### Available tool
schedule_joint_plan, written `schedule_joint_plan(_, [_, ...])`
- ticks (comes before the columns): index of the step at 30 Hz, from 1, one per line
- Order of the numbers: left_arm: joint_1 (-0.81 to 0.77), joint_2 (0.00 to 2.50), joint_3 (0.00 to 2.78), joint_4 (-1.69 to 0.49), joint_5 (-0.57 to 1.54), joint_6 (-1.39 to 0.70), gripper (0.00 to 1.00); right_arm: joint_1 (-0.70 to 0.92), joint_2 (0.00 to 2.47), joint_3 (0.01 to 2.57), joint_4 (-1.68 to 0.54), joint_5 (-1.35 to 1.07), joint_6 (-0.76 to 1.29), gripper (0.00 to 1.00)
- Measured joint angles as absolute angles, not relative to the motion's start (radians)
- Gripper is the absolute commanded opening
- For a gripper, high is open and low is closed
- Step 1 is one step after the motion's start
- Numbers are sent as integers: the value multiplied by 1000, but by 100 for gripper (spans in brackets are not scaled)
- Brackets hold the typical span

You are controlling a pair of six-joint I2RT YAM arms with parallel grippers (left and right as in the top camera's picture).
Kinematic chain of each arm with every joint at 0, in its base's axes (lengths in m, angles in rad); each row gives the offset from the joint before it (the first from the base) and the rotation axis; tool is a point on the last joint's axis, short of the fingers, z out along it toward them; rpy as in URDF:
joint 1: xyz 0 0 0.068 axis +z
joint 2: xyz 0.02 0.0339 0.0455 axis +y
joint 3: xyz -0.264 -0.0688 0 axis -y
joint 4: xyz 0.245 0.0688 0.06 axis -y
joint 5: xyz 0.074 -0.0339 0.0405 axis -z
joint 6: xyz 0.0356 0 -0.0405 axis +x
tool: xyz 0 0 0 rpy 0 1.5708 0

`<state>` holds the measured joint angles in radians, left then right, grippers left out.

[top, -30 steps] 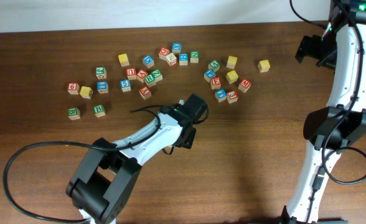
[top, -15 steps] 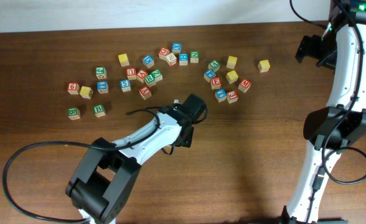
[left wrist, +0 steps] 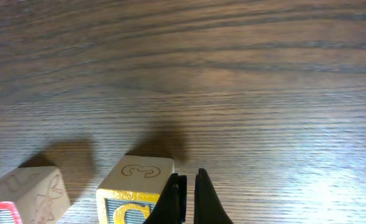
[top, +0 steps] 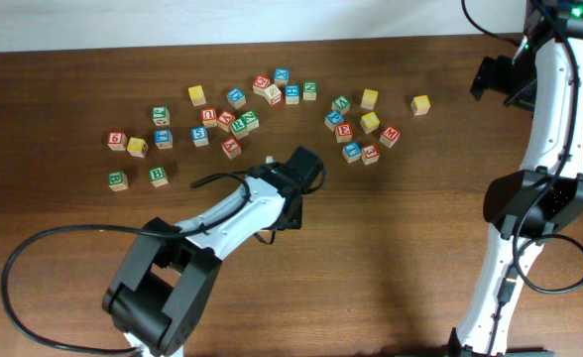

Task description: Spell out ICRA

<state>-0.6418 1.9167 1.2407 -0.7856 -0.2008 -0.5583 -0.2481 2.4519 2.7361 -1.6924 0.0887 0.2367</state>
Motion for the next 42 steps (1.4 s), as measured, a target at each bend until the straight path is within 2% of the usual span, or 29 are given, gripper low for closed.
schedule_joint_plan(28, [-614, 1917, 1241, -826, -215, -567, 0, -248, 2452, 2736, -1693, 88, 236, 98])
schedule_joint_plan(29, [-614, 1917, 1241, -825, -215, -569, 2, -248, 2452, 2736, -1692, 88, 237, 98])
schedule_joint_plan(30, [-614, 1917, 1240, -820, -215, -572, 13, -248, 2452, 2736, -1692, 89, 237, 98])
schedule_joint_plan(31, [-614, 1917, 1240, -799, -216, -576, 11, -248, 2452, 2736, -1693, 88, 236, 98])
schedule_joint_plan(32, [-614, 1917, 1240, -782, -217, -583, 3, -248, 2452, 2736, -1692, 88, 236, 98])
schedule_joint_plan(33, [-614, 1917, 1240, -767, -218, -583, 0, -248, 2452, 2736, -1692, 88, 236, 98])
schedule_joint_plan(42, [-614, 1917, 1240, -776, -218, -588, 0, -248, 2452, 2736, -1692, 89, 237, 98])
